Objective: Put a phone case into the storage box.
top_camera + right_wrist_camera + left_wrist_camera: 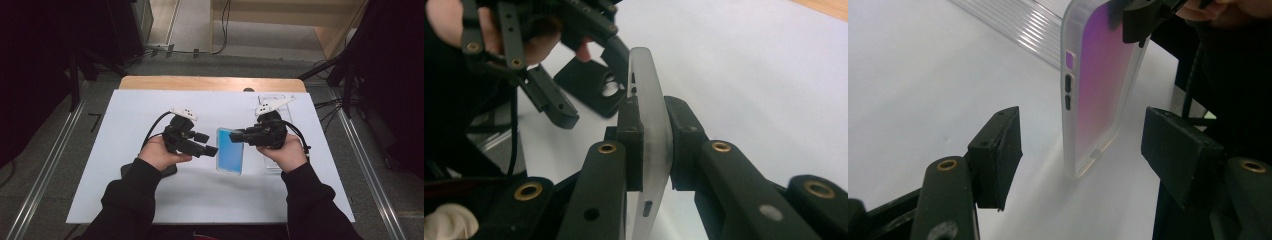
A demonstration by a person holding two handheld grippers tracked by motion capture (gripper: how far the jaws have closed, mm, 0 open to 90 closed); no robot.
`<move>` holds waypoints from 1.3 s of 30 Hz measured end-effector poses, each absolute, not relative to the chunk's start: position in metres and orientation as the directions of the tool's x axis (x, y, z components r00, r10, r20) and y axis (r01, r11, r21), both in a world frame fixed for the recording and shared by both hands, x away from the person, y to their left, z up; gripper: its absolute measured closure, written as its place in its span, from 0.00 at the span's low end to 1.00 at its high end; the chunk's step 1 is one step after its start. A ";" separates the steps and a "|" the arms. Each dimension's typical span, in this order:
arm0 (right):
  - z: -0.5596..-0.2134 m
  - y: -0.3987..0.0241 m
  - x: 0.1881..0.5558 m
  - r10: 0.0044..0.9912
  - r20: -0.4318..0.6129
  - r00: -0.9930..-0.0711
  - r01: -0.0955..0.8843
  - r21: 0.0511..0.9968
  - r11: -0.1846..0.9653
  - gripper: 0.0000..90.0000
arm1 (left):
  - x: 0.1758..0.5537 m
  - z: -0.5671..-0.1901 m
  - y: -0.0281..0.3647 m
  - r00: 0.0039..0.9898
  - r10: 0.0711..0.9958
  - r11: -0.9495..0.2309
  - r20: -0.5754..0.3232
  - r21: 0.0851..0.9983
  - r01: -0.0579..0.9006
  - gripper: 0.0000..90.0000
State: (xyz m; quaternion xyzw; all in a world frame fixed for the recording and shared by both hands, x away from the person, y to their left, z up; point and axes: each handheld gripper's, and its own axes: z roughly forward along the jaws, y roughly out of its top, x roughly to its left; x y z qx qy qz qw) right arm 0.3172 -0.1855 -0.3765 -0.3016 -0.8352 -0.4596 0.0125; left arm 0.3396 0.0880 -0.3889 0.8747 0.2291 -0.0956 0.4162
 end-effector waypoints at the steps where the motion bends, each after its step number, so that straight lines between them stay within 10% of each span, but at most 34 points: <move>1: -0.376 -0.185 0.316 0.476 0.291 -0.830 0.501 0.764 0.406 0.85 | 0.340 -0.389 0.088 0.881 0.316 -0.552 -0.353 0.686 0.473 0.36; 13: -0.380 -0.170 0.310 0.358 0.241 -0.902 0.404 0.761 0.507 0.85 | 0.335 -0.389 0.088 0.904 0.269 -0.585 -0.331 0.690 0.427 0.41; 28: -0.386 -0.162 0.309 0.248 0.249 -0.936 0.348 0.765 0.543 0.85 | 0.331 -0.395 0.085 0.912 0.156 -0.657 -0.380 0.649 0.383 0.88; 39: -0.387 -0.165 0.311 0.254 0.301 -0.919 0.392 0.757 0.522 0.78 | 0.334 -0.393 0.087 0.871 0.201 -0.632 -0.448 0.621 0.464 0.90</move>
